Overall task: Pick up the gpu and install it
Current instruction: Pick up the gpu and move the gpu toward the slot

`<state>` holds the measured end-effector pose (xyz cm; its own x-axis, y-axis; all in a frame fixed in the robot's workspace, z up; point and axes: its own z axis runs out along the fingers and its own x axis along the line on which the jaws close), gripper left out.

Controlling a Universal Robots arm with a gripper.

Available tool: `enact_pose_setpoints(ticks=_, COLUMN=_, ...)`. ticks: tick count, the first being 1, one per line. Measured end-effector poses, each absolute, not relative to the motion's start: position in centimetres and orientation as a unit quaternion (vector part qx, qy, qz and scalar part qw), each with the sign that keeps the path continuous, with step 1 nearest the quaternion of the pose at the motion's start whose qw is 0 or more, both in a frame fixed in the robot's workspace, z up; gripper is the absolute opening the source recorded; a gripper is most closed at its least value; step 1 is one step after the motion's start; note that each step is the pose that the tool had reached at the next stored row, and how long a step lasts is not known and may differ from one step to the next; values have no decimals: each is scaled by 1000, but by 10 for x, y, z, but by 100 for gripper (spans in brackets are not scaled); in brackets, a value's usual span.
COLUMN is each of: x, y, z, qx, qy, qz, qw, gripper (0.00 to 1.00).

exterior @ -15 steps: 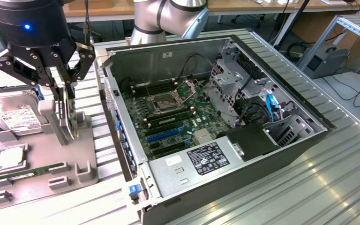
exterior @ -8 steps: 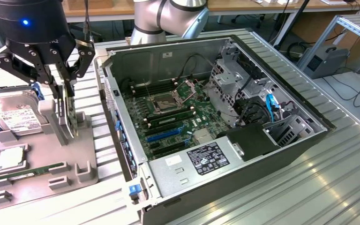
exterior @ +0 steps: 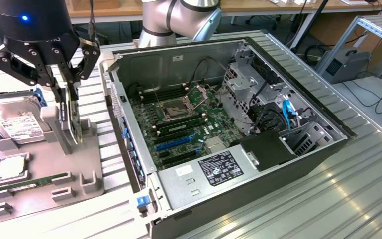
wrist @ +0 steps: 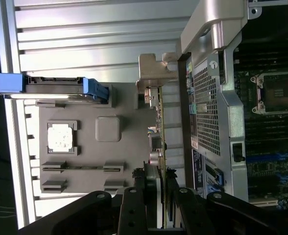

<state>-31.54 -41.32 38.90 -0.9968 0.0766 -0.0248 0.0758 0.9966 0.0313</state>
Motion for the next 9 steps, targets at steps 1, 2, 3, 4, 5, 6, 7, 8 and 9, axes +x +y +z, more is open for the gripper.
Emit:
enact_pose_setpoints(ticks=1, x=-315, y=-413, z=389, qx=38, qy=999, qz=15, qw=13, gripper=27)
enact_pose_setpoints(ticks=2, x=-315, y=-413, z=390, qx=38, qy=999, qz=15, qw=13, gripper=27)
enact_pose_setpoints(ticks=3, x=-315, y=-413, z=391, qx=38, qy=999, qz=15, qw=13, gripper=27)
enact_pose_setpoints(ticks=4, x=-315, y=-413, z=392, qx=38, qy=999, qz=15, qw=13, gripper=27)
enact_pose_setpoints(ticks=5, x=-315, y=-413, z=392, qx=38, qy=999, qz=15, qw=13, gripper=27)
enact_pose_setpoints(ticks=6, x=-315, y=-413, z=393, qx=38, qy=999, qz=15, qw=13, gripper=27)
enact_pose_setpoints(ticks=7, x=-315, y=-413, z=393, qx=38, qy=999, qz=15, qw=13, gripper=27)
enact_pose_setpoints(ticks=8, x=-315, y=-413, z=394, qx=38, qy=999, qz=15, qw=13, gripper=27)
enact_pose_setpoints(ticks=9, x=-315, y=-413, z=394, qx=38, qy=999, qz=15, qw=13, gripper=27)
